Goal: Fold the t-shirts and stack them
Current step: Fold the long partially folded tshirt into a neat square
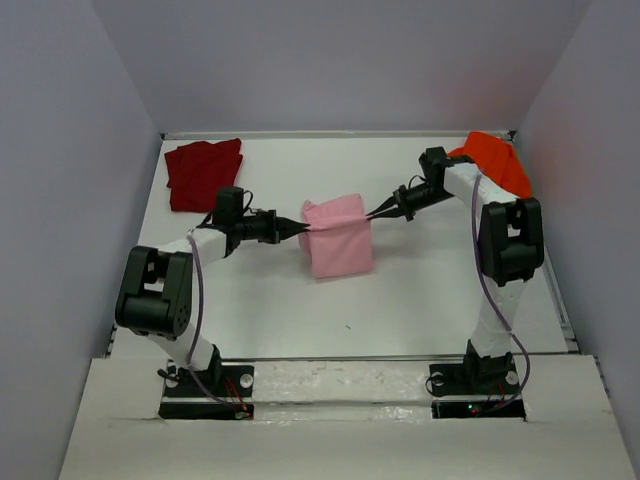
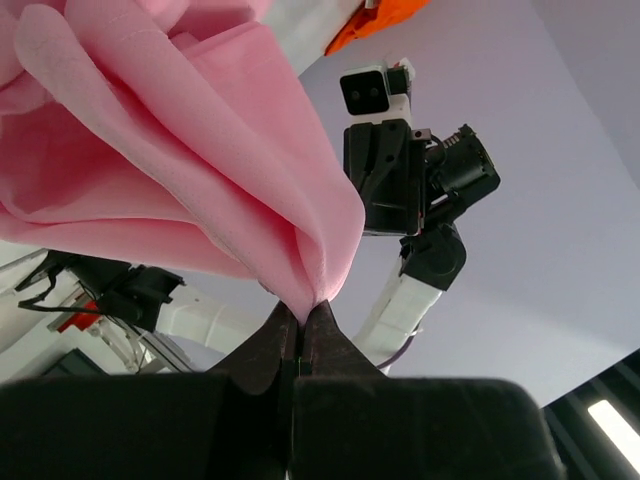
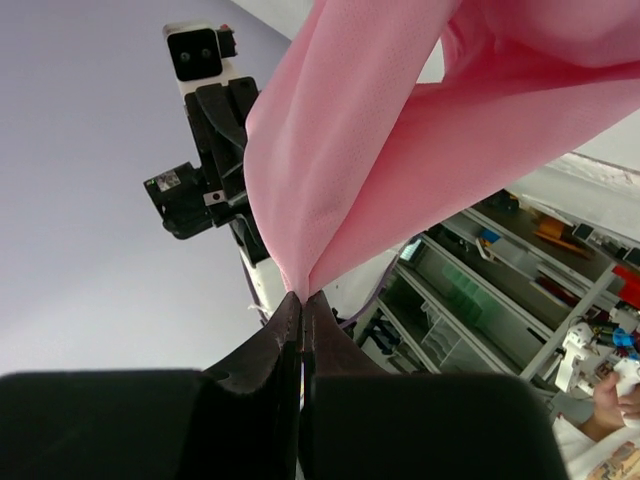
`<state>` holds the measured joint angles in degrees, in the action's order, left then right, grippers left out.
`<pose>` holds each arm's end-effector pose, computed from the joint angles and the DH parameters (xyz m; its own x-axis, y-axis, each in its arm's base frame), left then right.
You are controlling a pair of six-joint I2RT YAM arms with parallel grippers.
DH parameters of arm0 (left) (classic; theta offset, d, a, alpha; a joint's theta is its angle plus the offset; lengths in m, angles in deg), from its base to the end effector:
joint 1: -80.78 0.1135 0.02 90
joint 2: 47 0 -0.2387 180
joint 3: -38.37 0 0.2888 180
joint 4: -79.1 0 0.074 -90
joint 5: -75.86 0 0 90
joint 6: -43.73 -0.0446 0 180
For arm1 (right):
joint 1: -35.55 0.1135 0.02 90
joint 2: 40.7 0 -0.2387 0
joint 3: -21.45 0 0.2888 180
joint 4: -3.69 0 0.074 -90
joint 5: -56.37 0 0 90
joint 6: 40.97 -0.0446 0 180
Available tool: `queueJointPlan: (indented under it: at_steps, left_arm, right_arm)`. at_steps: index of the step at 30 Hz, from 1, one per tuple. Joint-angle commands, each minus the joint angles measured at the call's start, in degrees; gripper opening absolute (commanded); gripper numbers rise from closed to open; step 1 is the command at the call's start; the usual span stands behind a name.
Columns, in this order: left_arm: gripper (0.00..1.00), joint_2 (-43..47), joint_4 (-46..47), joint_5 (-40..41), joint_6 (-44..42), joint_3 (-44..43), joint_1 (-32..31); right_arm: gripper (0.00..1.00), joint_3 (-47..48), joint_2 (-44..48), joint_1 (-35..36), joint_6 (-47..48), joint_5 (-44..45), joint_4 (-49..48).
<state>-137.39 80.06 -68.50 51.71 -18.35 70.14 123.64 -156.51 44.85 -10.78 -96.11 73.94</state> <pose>0.3335 -0.0995 0.1380 -0.6984 -0.4559 0.5517 -0.6342 0.0368 -0.7723 0.4029 0.1061 0.1663 -0.6387 0.3001 0.7085 0.7636 0.3605 0.5357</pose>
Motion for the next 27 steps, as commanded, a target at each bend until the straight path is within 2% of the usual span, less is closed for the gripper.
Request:
queueJointPlan:
  at_steps: [1, 6, 11, 14, 18, 24, 25, 26, 27]
  left_arm:
    - [0.0, -4.17, -0.65, -0.91, -2.43, -5.52, 2.02]
    - [0.0, -11.72, -0.73, -1.27, -3.84, -11.94, 2.02]
    - [0.0, -18.85, -1.44, -2.41, -6.74, -17.84, 1.93]
    - [0.0, -23.94, 4.87, -3.81, -7.54, -20.13, 2.11]
    - [0.0, -27.64, 15.32, -2.94, -3.86, -21.62, 2.2]
    - [0.0, -31.6, 19.21, 0.67, -4.63, -26.36, 2.9]
    - [0.12, -32.12, 19.39, 0.49, -5.85, -27.33, 2.9]
    - [0.33, -32.57, 19.74, 0.58, -6.21, -28.04, 2.9]
    - [0.94, -32.48, 20.62, 1.1, -6.56, -28.3, 2.9]
  right_arm:
    - [0.0, 6.39, -2.92, -2.71, -1.62, 2.97, 2.47]
    - [0.0, 14.56, -7.85, -2.71, -3.64, 8.32, 3.79]
    - [0.0, 20.54, -14.52, -2.71, -5.31, 11.06, 1.17]
    - [0.0, 23.71, -17.51, -2.71, -5.58, 12.9, -0.34]
    - [0.0, 27.22, -18.49, -2.71, -4.88, 18.78, -3.23]
    - [0.0, 27.93, -19.45, -2.71, -2.68, 22.04, -9.3]
    - [0.04, 28.37, -19.72, -2.71, -2.24, 22.4, -9.65]
    - [0.1, 29.33, -19.81, -2.71, -1.8, 22.57, -9.74]
    - [0.16, 30.3, -20.24, -2.71, 0.03, 22.84, -9.74]
